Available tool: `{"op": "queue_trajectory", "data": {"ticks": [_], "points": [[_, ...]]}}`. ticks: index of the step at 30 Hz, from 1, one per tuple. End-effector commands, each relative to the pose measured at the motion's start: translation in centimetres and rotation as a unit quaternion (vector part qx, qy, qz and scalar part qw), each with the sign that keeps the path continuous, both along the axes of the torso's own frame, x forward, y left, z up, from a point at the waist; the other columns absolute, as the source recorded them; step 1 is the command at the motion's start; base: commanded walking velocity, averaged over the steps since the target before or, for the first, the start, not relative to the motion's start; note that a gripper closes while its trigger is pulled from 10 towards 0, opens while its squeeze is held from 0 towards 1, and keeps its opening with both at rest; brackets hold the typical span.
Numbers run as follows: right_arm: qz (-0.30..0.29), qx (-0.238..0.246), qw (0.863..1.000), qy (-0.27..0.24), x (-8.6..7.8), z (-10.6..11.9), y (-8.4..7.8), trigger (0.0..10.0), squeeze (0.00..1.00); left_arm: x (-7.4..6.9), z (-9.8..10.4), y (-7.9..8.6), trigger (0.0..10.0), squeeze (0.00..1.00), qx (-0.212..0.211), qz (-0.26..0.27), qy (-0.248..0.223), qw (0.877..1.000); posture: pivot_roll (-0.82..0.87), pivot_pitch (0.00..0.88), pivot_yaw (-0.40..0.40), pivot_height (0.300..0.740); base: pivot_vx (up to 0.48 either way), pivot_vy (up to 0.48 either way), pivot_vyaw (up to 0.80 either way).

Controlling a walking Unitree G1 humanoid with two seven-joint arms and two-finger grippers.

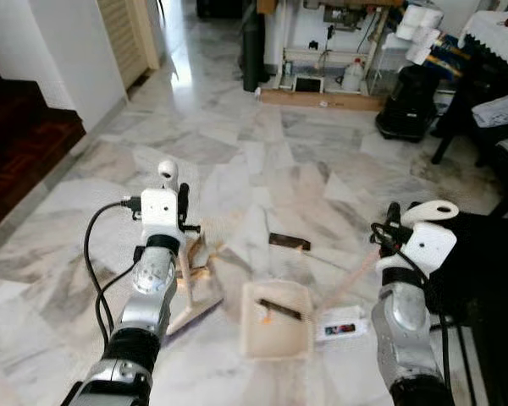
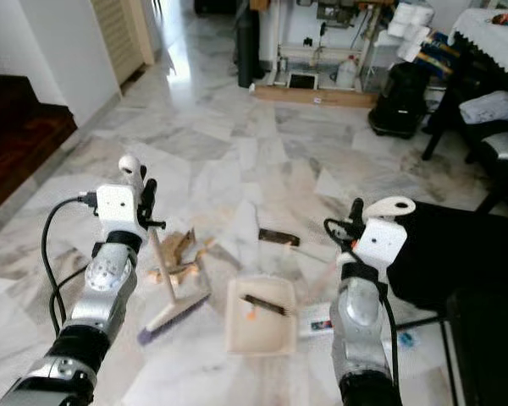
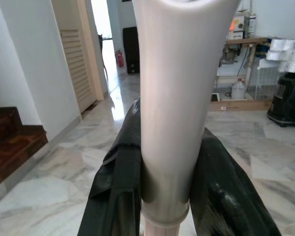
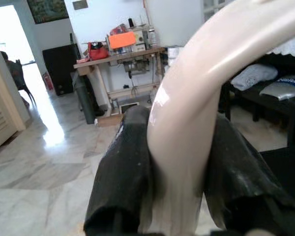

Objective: Sweep floor

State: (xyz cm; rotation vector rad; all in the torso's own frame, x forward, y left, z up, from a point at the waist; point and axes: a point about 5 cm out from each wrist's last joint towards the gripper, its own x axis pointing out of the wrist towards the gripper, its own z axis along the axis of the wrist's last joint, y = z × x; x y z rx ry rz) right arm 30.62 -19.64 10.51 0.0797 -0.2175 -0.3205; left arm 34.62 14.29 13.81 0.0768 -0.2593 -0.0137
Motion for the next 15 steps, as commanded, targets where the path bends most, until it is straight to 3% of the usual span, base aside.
{"op": "queue_trajectory", "data": {"ticks": [1,4,11,15], "points": [[-0.001,-0.01,1.0,-0.026,0.42,1.48,0.03,10.0,0.0,0.34,1.65,0.03,10.0,0.0,0.003,-0.001,-0.034,0.999,-0.07,0.005,0.029,0.74,0.0,0.244,0.0],[0.0,-0.015,1.0,-0.024,0.46,1.5,0.09,10.0,0.0,0.34,1.7,0.04,10.0,0.0,0.003,-0.001,-0.035,0.999,-0.06,0.01,0.028,0.74,0.0,0.245,0.0],[0.004,-0.012,1.0,-0.024,0.49,1.47,0.24,10.0,0.0,0.35,1.76,-0.03,10.0,0.0,0.003,0.0,-0.035,0.999,-0.06,0.019,0.028,0.74,0.0,0.246,0.65],[0.003,-0.007,1.0,-0.024,0.48,1.48,0.22,10.0,0.0,0.37,1.79,-0.06,10.0,0.0,0.003,-0.001,-0.035,0.999,-0.06,0.022,0.027,0.74,0.0,0.248,0.0]]}}
